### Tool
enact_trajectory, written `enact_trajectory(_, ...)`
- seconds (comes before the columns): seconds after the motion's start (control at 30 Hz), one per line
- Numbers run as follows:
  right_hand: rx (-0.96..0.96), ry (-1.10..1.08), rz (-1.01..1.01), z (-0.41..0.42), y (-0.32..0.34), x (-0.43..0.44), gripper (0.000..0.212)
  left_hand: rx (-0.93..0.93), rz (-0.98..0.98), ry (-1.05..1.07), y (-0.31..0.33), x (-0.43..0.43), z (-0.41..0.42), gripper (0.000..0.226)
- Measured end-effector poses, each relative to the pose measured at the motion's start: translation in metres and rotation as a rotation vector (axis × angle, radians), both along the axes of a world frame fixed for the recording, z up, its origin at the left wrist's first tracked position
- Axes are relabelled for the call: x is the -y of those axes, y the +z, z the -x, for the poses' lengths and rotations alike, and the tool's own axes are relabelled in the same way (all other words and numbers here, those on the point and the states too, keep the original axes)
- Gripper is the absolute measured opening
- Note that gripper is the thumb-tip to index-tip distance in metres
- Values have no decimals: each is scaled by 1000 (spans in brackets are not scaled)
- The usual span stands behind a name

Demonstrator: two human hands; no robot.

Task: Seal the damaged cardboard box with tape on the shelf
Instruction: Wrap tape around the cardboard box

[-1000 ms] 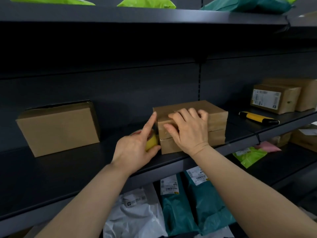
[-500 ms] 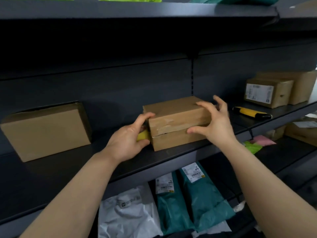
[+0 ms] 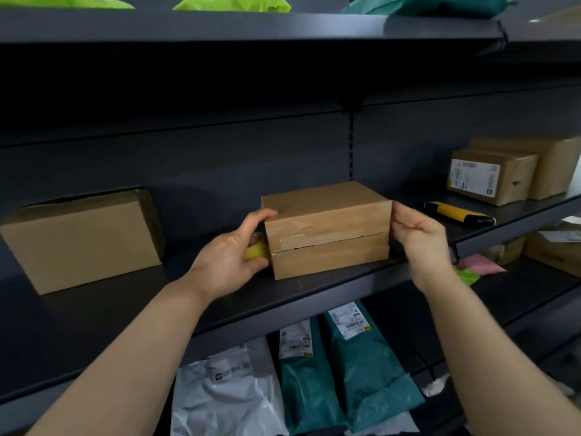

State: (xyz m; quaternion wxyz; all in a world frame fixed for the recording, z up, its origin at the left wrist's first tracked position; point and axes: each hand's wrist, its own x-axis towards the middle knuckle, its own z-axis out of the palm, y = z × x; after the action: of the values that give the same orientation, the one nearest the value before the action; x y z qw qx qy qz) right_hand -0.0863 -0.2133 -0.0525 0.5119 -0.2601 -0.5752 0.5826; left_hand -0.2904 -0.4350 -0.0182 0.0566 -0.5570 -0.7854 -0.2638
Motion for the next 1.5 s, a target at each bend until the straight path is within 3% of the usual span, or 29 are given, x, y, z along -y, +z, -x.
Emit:
enact_trajectory(0.07,238,-362,-275,10,11,36,68,-6,-7,10,-1,0,-2,80)
enact_trajectory(0.1,281,-407,-497,18,16,58,75,-12,-16,22,-2,-1,-3,80)
enact_trajectory(0.2,437,-134,-1051,50,30,109,79,-62,-43,77,-6,-2,-9,79)
enact_trajectory(0.3,636,-51,-1252,84,28,128,66,-166,-33,135,-8,-6,-13,88)
enact_trajectory(0.4,750,-120,-1212,98,29,129,69,-188,-44,102,-13,1,-13,95)
enact_trajectory(0.5,857,-169,-1164,95,35,108,70,-26,-58,23,-21,19,-4,97)
enact_trajectory(0.6,818,-255,-1176,98,32,94,29,-351,118,-33,-20,29,9,47)
enact_trajectory(0.67,734,-239,-1103,103,32,91,18,-492,154,-90,-12,29,9,23)
enact_trajectory(0.73,661,-178,-1044,101,37,89,12,-559,173,-136,-8,26,8,29)
enact_trajectory(0.87,604,-56,-1123,85,47,84,27,-816,190,-74,6,27,4,43)
enact_trajectory(0.97,588,-10,-1138,81,48,85,26,-776,268,209,22,30,15,64)
enact_trajectory(1.13,552,62,-1025,58,50,64,28,-604,529,17,13,26,16,72)
enact_trajectory(1.27,604,63,-1111,54,55,64,35,-802,299,270,12,25,30,74)
enact_trajectory(1.37,637,64,-1100,52,59,69,49,-678,326,307,4,15,23,73)
enact_trajectory(1.43,757,17,-1140,54,67,75,60,-591,415,208,1,16,23,73)
enact_trajectory(1.5,964,-99,-1225,69,77,87,52,-514,463,119,1,23,26,64)
